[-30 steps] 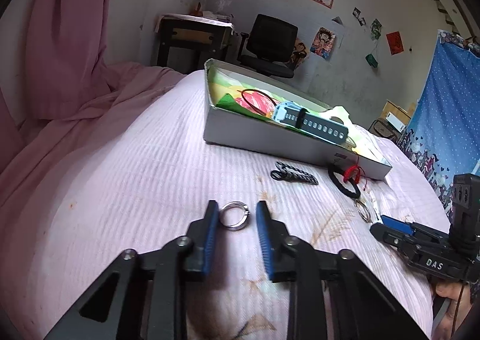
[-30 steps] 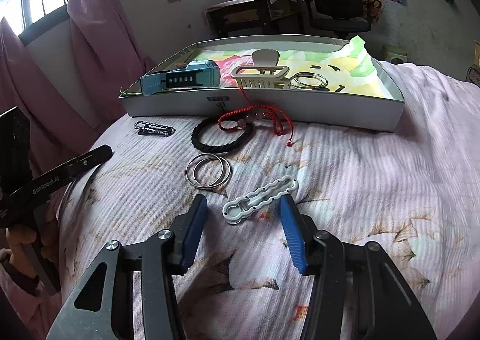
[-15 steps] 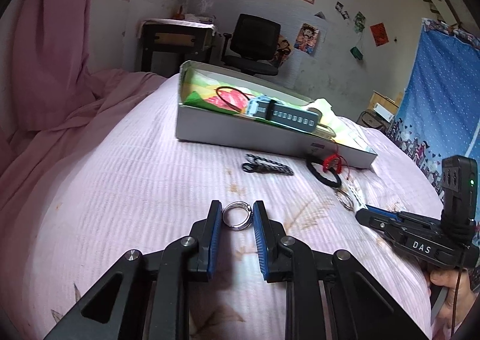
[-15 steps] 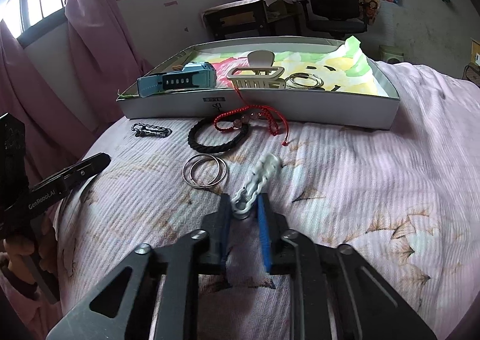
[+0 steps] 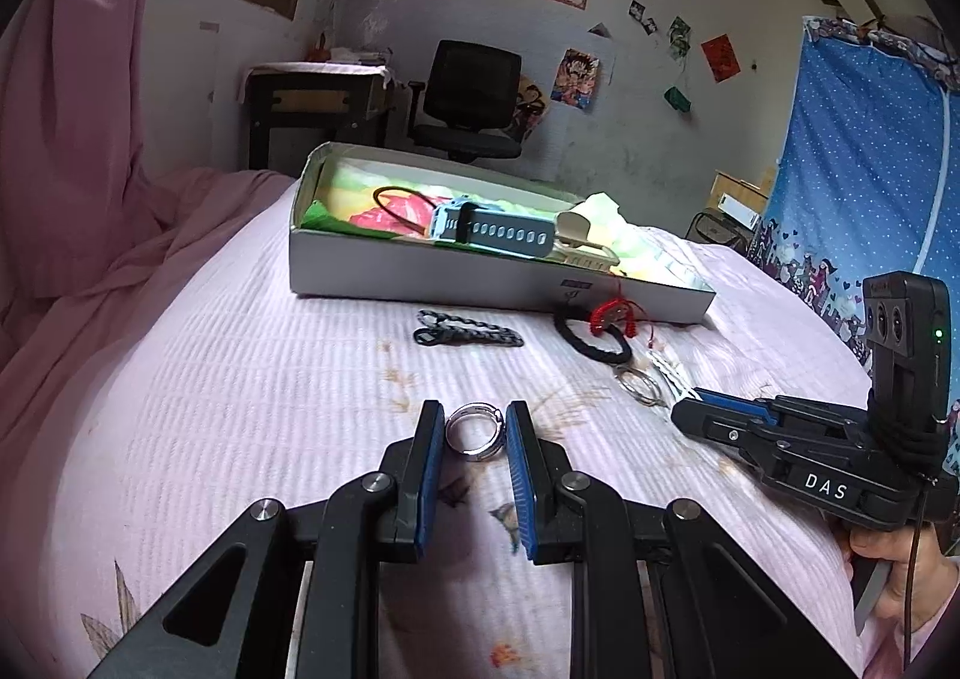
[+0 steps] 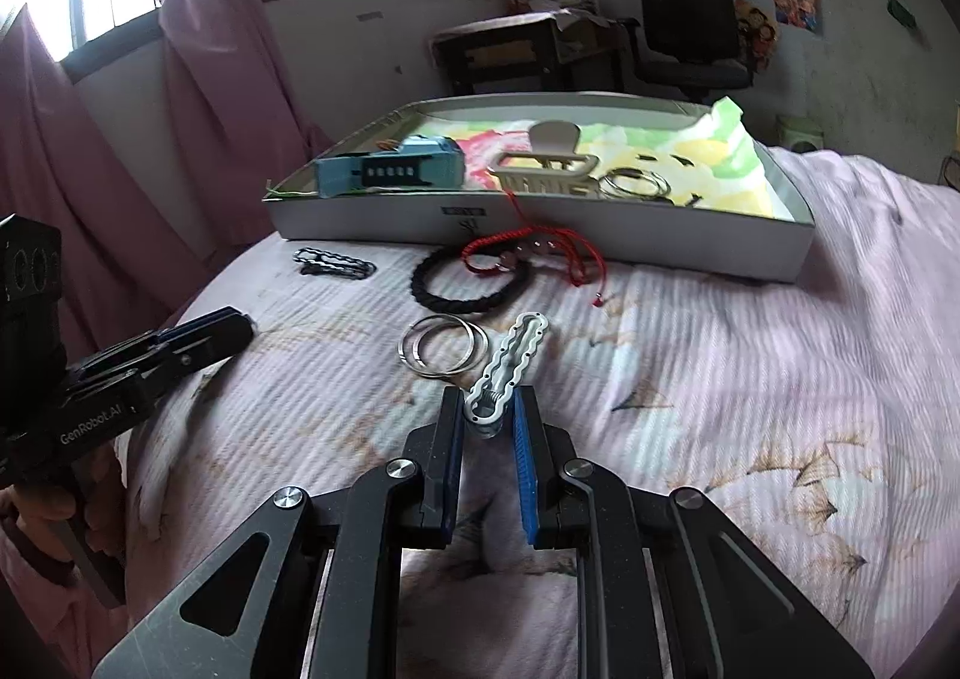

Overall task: Organize jewelry
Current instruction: 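Grasp the silver ring with the left tool while the right tool grasps the white plastic clip, then carry the silver ring and white clip over the white box with both tools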

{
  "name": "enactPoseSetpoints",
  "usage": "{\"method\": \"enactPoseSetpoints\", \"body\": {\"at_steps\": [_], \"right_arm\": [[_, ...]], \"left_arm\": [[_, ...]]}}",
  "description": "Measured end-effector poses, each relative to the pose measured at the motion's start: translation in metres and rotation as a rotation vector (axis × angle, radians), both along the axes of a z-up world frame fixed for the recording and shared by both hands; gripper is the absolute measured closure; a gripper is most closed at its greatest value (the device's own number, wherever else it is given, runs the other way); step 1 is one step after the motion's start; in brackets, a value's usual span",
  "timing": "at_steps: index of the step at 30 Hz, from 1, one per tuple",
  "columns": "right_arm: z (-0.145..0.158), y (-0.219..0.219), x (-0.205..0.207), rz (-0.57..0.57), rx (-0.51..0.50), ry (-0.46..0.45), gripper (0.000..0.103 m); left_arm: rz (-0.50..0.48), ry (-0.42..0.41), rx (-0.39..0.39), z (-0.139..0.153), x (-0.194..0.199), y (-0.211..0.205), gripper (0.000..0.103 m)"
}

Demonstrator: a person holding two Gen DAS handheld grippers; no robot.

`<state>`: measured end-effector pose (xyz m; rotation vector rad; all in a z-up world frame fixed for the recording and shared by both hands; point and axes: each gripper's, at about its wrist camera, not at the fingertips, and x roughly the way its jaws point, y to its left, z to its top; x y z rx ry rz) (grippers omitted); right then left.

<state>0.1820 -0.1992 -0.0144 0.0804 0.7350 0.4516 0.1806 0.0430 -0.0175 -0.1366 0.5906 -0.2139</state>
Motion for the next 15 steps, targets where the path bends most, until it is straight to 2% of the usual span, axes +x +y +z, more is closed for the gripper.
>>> {"method": "enactPoseSetpoints", "body": {"at_steps": [9, 15], "right_arm": [[0.011, 0.006, -0.013, 0.004, -0.034, -0.09, 0.089], [0.02, 0.008, -0.017, 0.006, -0.05, -0.139, 0.089]], "left_arm": [[0.005, -0.041, -0.002, 0.005, -0.006, -0.002, 0.083], [0.017, -0.078, -0.043, 0.013, -0.005, 0.001, 0.083]]}}
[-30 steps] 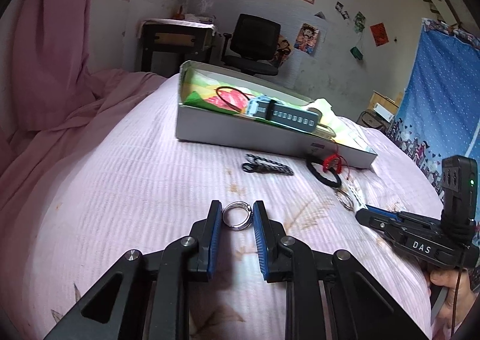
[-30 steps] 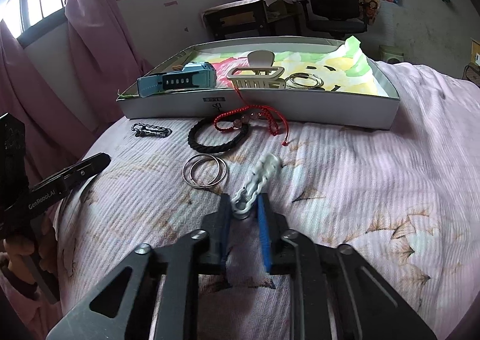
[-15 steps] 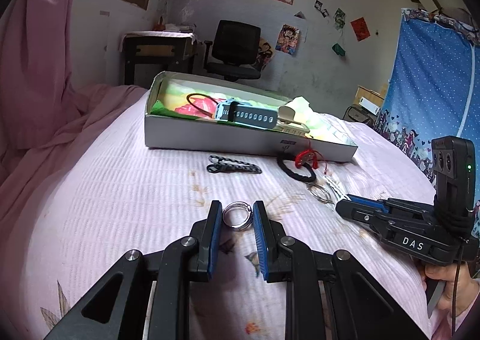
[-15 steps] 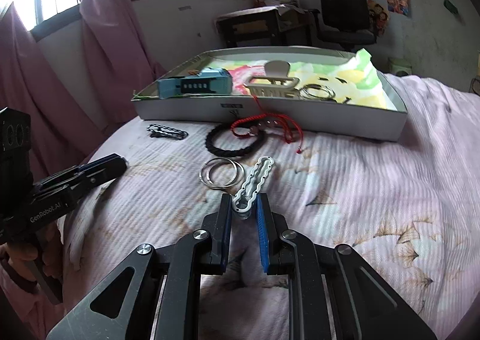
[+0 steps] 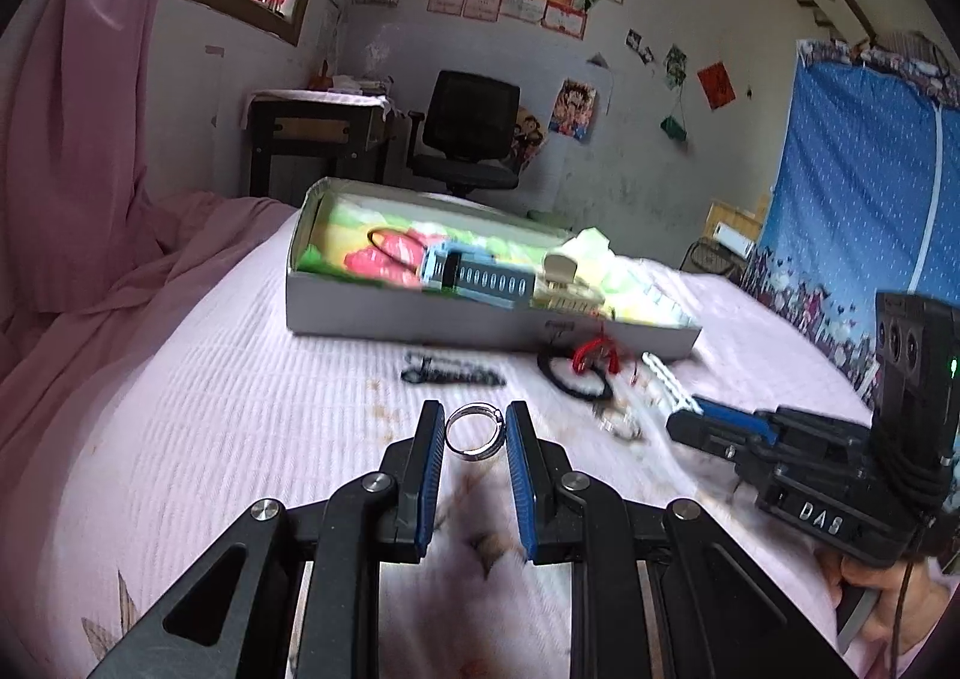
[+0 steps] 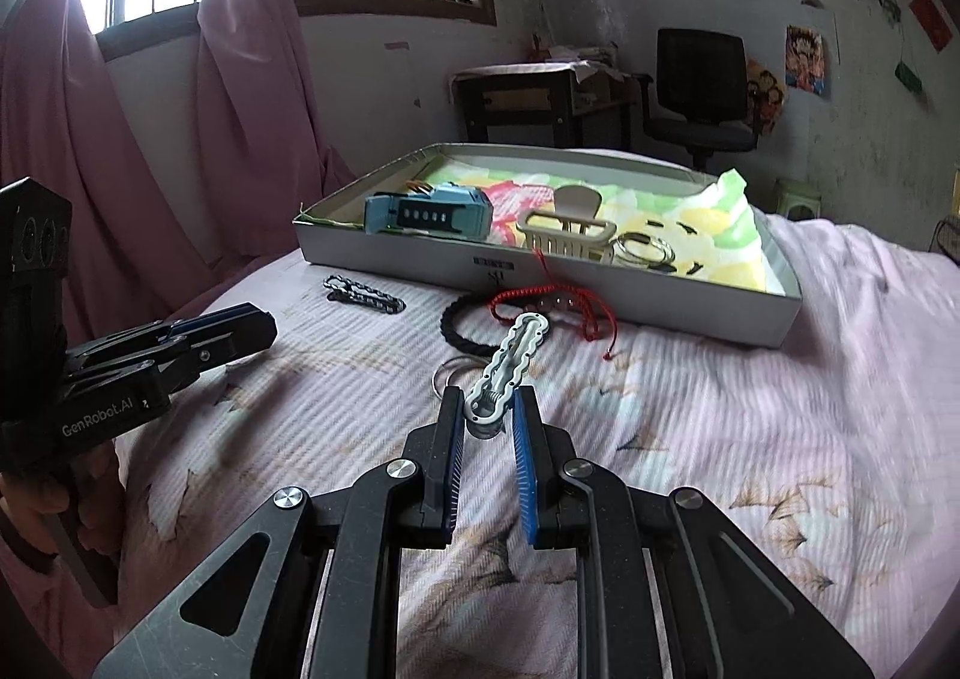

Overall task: Organize jewelry
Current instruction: 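Carry the silver ring and white clip over the white box with both tools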

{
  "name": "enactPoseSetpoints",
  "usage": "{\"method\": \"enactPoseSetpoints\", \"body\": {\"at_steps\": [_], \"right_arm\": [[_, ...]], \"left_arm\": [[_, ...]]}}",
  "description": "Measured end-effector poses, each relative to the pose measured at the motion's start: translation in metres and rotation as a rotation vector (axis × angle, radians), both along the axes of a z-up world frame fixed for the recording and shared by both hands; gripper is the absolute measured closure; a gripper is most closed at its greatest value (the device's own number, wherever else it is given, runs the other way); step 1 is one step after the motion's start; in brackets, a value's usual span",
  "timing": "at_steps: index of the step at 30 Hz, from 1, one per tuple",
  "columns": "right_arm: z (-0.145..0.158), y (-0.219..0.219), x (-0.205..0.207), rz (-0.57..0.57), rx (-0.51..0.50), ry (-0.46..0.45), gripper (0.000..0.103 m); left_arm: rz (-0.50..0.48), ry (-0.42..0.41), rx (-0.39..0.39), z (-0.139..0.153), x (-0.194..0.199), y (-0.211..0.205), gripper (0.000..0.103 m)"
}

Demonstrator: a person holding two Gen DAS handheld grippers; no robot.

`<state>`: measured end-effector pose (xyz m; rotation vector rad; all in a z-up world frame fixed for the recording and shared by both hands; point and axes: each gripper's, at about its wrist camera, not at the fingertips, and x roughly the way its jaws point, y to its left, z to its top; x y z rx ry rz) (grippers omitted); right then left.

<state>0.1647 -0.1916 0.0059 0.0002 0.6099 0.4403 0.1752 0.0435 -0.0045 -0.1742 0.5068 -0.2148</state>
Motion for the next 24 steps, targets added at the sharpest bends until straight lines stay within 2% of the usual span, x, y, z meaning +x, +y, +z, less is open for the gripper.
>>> {"method": "enactPoseSetpoints", "body": {"at_steps": [3, 7, 11, 15, 19, 24], "right_arm": [[0.005, 0.0, 0.0, 0.003, -0.003, -0.021, 0.089], [0.017, 0.002, 0.004, 0.002, -0.002, -0.062, 0.089], [0.029, 0.005, 0.018, -0.003, -0.002, -0.105, 0.089], [0.042, 0.01, 0.041, -0.015, 0.01, -0.138, 0.089], [0.051, 0.02, 0.065, -0.017, 0.028, -0.145, 0.089], [0.041, 0.042, 0.087, 0.004, -0.008, -0.103, 0.089]], "left_arm": [[-0.006, -0.035, -0.049, 0.016, 0.012, 0.003, 0.083], [0.022, -0.103, -0.058, 0.037, 0.028, 0.006, 0.083], [0.056, -0.115, -0.072, 0.049, 0.052, 0.012, 0.083], [0.087, -0.079, -0.044, 0.046, 0.072, 0.017, 0.083], [0.104, -0.001, -0.068, 0.032, 0.091, 0.024, 0.083], [0.118, 0.042, -0.092, 0.023, 0.105, 0.033, 0.083]]}}
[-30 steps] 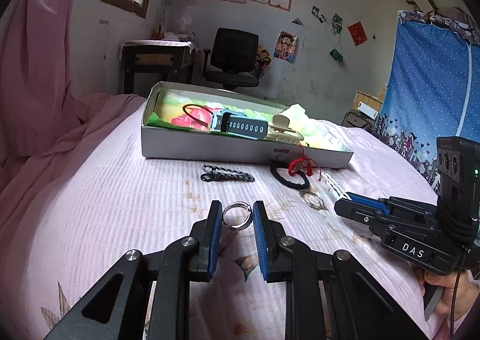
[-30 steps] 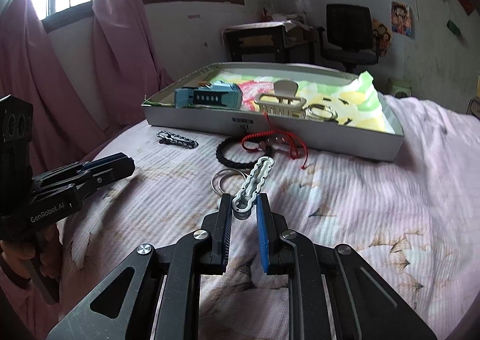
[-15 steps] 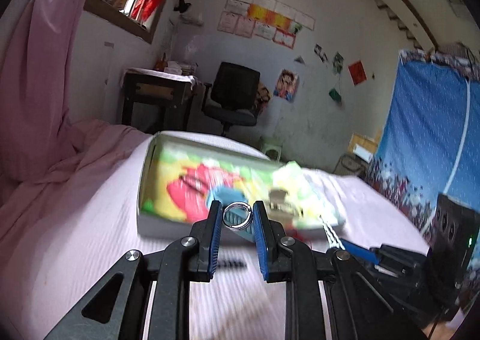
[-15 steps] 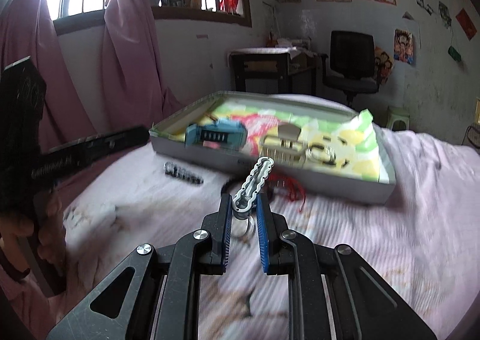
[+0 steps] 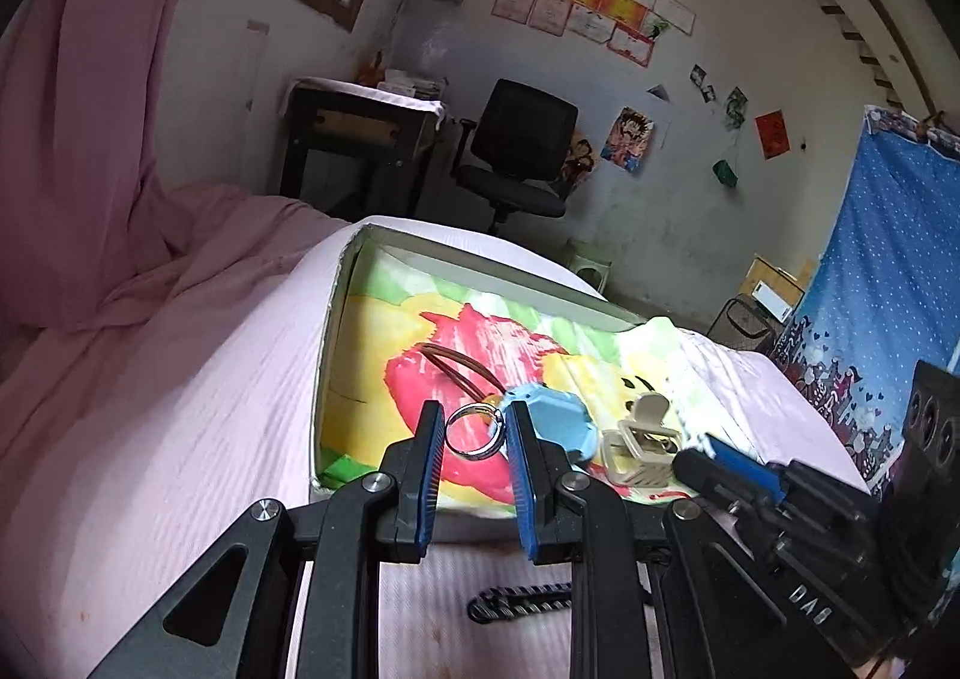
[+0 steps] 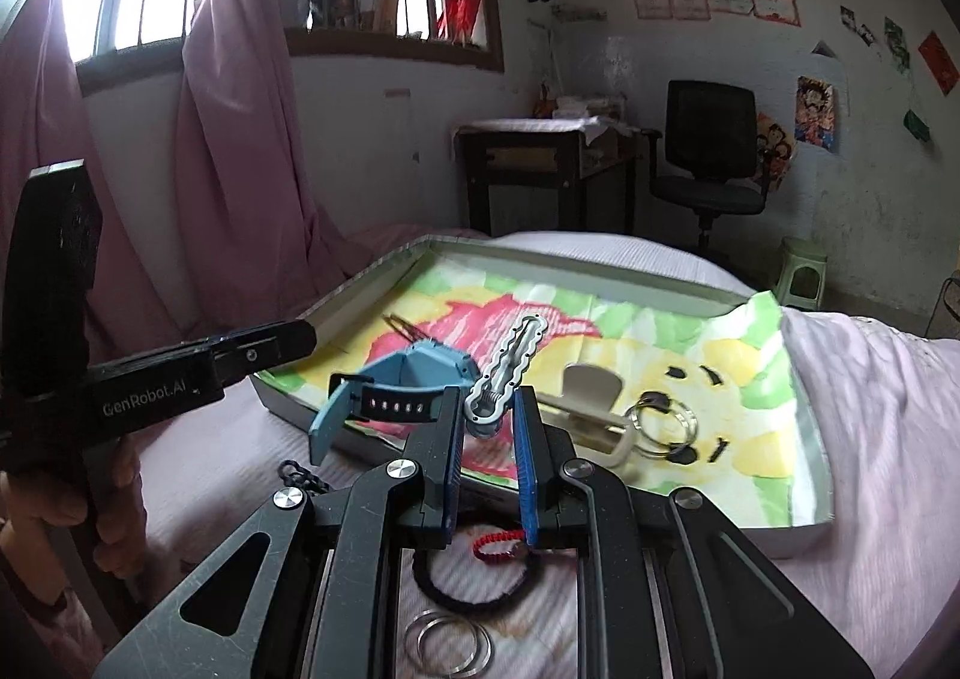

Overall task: Organize jewelry
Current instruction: 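Carry the silver ring and white clip over the white box with both tools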

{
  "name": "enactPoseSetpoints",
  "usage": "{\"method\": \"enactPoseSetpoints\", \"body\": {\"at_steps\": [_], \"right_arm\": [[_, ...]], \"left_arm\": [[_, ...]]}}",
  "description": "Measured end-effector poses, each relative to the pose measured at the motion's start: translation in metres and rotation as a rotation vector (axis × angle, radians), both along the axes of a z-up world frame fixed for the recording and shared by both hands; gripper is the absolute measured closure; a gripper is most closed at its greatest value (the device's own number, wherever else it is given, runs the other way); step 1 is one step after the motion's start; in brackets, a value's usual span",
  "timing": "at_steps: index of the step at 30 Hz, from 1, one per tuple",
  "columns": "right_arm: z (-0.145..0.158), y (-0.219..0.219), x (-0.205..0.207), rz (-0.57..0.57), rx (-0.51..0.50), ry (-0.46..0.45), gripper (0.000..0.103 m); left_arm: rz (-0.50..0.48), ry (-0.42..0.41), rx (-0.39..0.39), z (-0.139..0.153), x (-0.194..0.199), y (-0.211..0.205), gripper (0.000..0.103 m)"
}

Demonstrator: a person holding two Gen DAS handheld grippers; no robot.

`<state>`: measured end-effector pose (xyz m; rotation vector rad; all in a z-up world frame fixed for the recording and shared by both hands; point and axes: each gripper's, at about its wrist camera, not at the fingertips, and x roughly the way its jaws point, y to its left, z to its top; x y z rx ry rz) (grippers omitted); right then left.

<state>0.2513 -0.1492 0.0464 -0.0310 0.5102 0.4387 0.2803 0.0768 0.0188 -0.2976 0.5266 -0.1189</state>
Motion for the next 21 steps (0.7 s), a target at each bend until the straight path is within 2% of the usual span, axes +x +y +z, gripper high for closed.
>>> {"method": "enactPoseSetpoints", "body": {"at_steps": [4, 8, 12, 21], "right_arm": [[-0.007, 0.011, 0.009, 0.01, -0.028, 0.031, 0.089], [-0.012, 0.013, 0.014, 0.018, -0.038, 0.062, 0.089], [-0.019, 0.013, 0.018, 0.018, -0.045, 0.101, 0.089], [-0.02, 0.013, 0.02, 0.02, -0.036, 0.113, 0.089]], "left_arm": [[0.017, 0.013, 0.019, 0.0, 0.007, 0.0, 0.083], [0.034, 0.073, 0.088, -0.003, 0.016, -0.009, 0.083], [0.029, 0.093, 0.15, -0.005, 0.018, -0.014, 0.083], [0.016, 0.13, 0.172, -0.008, 0.021, -0.012, 0.083]]}}
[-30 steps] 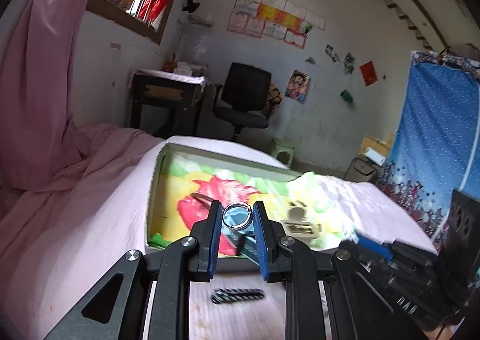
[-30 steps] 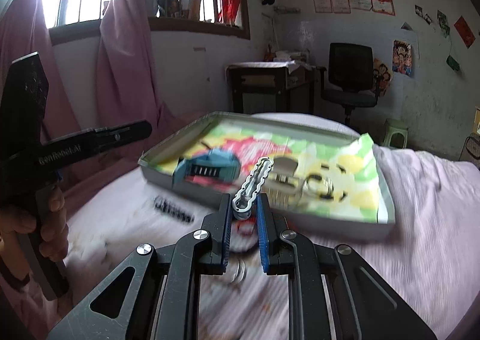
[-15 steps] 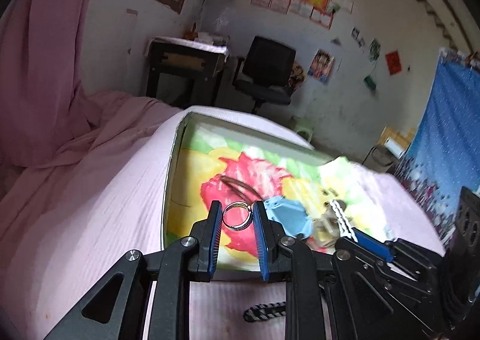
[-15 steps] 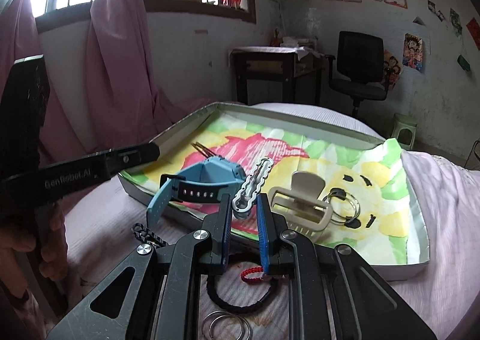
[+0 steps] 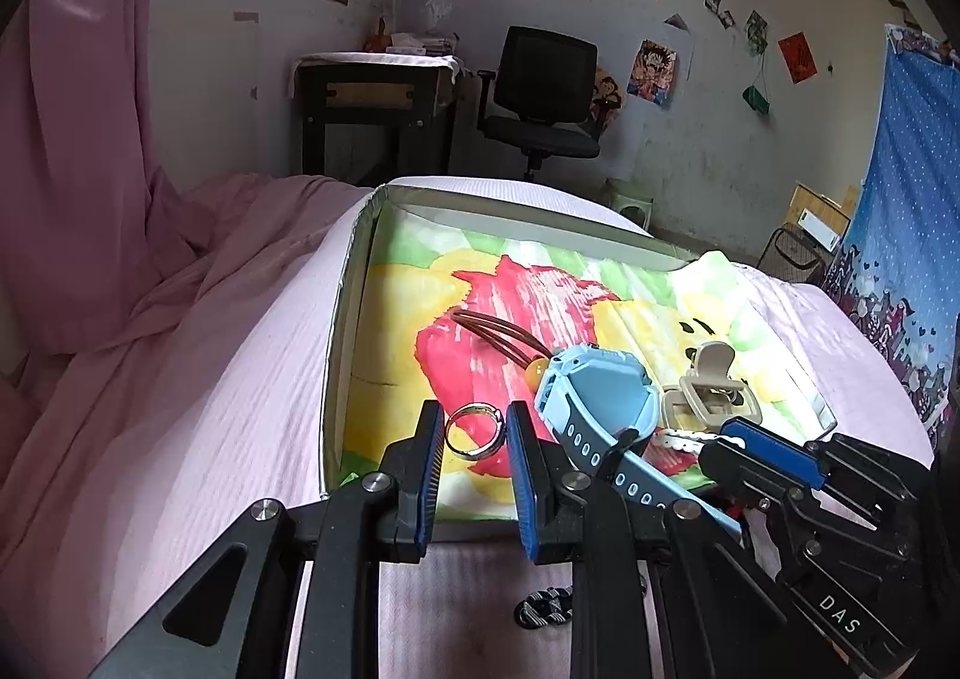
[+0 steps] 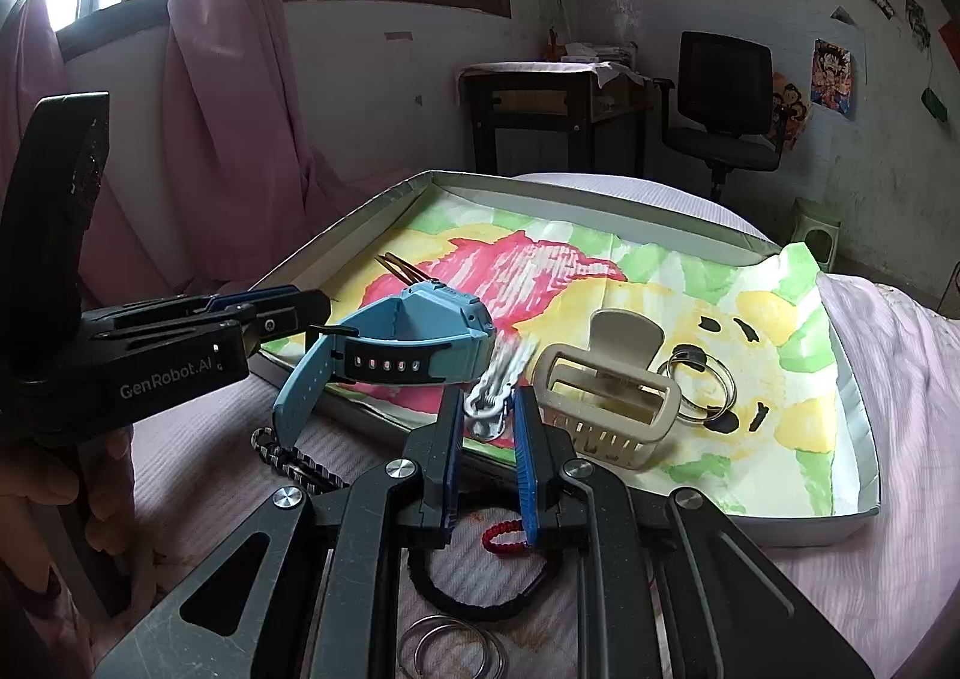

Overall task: Organize jewelry
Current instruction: 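Carry the silver ring and white clip over the white box with both tools, then open both tools to drop the ring and clip into the box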

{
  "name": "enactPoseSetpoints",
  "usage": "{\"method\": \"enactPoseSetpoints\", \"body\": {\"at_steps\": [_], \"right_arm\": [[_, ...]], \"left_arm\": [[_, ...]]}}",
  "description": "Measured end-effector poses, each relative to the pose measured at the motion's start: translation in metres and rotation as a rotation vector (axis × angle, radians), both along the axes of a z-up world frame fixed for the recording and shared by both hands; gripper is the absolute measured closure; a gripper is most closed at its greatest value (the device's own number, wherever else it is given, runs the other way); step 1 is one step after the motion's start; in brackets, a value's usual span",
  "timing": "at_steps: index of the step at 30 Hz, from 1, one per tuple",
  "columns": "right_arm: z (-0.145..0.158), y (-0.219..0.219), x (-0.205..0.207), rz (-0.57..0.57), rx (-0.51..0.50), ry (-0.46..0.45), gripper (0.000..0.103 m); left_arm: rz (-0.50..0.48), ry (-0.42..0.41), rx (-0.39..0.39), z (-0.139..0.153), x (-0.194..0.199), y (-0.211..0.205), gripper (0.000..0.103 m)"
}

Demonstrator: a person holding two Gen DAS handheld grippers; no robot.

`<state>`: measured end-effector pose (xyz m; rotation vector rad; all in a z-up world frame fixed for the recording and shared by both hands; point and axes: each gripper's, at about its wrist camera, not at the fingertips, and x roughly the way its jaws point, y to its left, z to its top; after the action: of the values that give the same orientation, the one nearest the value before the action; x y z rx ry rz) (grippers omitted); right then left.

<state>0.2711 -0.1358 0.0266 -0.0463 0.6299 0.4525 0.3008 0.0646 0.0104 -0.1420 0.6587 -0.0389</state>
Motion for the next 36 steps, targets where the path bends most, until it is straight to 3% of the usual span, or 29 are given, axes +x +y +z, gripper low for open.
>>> {"method": "enactPoseSetpoints", "body": {"at_steps": [7, 10, 12, 15, 17, 21, 25, 29, 32, 36], "right_arm": [[0.0, -0.001, 0.001, -0.003, 0.004, -0.003, 0.088], [0.002, -0.005, -0.003, -0.012, 0.013, -0.018, 0.088], [0.006, -0.009, -0.007, -0.023, 0.021, -0.04, 0.088], [0.012, -0.014, -0.014, -0.04, 0.025, -0.073, 0.083], [0.017, -0.018, -0.021, -0.062, 0.032, -0.105, 0.07], [0.026, -0.028, -0.033, -0.099, 0.051, -0.159, 0.063], [0.034, -0.037, -0.051, -0.14, 0.065, -0.22, 0.042], [0.04, -0.047, -0.066, -0.184, 0.094, -0.264, 0.023], [0.043, -0.057, -0.076, -0.212, 0.121, -0.293, 0.009], [0.044, -0.064, -0.087, -0.215, 0.133, -0.317, 0.002]], "left_arm": [[-0.021, -0.008, -0.05, -0.001, -0.004, 0.005, 0.082], [-0.034, -0.021, -0.078, -0.001, -0.008, 0.006, 0.075], [-0.043, -0.048, -0.081, 0.002, -0.014, 0.005, 0.058], [-0.033, -0.094, -0.071, 0.006, -0.025, 0.003, 0.044], [-0.033, -0.111, -0.065, 0.009, -0.031, 0.001, 0.043], [-0.036, -0.157, -0.055, 0.015, -0.044, 0.0, 0.027], [-0.039, -0.205, -0.054, 0.018, -0.061, 0.001, 0.02], [-0.025, -0.256, -0.055, 0.02, -0.078, 0.003, 0.006], [-0.035, -0.287, -0.05, 0.023, -0.09, 0.001, 0.003], [-0.05, -0.327, -0.015, 0.023, -0.108, -0.002, 0.001]]}}
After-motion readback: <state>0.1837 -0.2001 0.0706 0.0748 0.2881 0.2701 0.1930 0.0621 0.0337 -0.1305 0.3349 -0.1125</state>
